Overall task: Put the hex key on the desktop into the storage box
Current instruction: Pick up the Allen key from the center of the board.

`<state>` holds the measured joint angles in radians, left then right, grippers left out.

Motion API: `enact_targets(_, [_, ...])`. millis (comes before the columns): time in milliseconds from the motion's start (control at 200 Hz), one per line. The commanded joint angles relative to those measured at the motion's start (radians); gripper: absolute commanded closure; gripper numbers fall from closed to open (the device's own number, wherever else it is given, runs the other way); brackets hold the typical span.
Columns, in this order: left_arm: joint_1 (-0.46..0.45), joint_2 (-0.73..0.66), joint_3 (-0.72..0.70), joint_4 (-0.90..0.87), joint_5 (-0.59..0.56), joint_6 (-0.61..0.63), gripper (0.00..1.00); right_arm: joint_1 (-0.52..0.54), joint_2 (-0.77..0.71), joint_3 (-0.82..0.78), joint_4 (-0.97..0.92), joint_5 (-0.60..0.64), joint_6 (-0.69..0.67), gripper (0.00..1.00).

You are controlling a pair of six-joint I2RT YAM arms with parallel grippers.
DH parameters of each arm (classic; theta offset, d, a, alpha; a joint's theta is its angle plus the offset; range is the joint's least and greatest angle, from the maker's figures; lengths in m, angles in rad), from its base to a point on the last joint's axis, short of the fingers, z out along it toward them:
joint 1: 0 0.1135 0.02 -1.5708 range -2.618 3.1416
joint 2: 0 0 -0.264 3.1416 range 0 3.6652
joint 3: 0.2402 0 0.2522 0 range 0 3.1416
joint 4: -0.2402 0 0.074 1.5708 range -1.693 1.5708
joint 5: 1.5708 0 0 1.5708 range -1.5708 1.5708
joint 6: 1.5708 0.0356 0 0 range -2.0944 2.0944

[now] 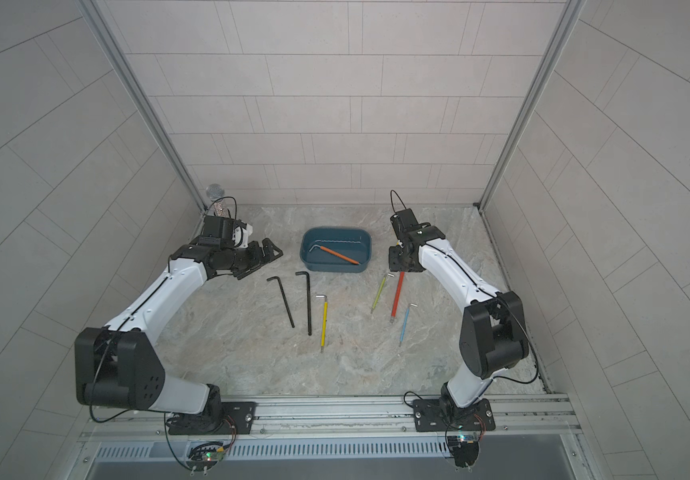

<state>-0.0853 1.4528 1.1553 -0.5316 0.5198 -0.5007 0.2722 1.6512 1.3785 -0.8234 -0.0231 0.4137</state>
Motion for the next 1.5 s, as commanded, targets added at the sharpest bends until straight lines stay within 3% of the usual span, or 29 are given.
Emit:
enact_targets(0, [-0.001,-0.026,-0.016,-0.016,0.013,0.007,0.00,0.003,0.046,-0.023,-0.019,-0.009,0.028,0.53])
enact_targets(255, [-0.026,-0.088,-0.042,0.003,-0.051,0.015,0.00,0.005,0.097,-0.116,0.031,0.040,0.023,0.55])
enact_targets(380, [-0.025,-0.076,-0.044,0.012,-0.036,0.003,0.00,0.008,0.123,-0.137,0.079,-0.018,0.028,0.56])
enact_targets(750, [-0.025,-0.089,-0.058,0.024,-0.028,-0.003,0.00,0.010,0.227,-0.153,0.164,0.008,0.089,0.56])
enact_targets(1191, [-0.025,-0.106,-0.065,0.032,-0.032,-0.006,0.00,0.027,0.274,-0.173,0.173,0.129,0.115,0.61])
enact_targets(1346, [-0.025,-0.108,-0.066,0.031,-0.029,-0.006,0.00,0.028,0.265,-0.182,0.180,0.109,0.120,0.73])
enact_targets(1491, [-0.026,-0.115,-0.067,0.028,-0.035,-0.004,0.00,0.029,0.252,-0.186,0.189,0.091,0.122,0.90])
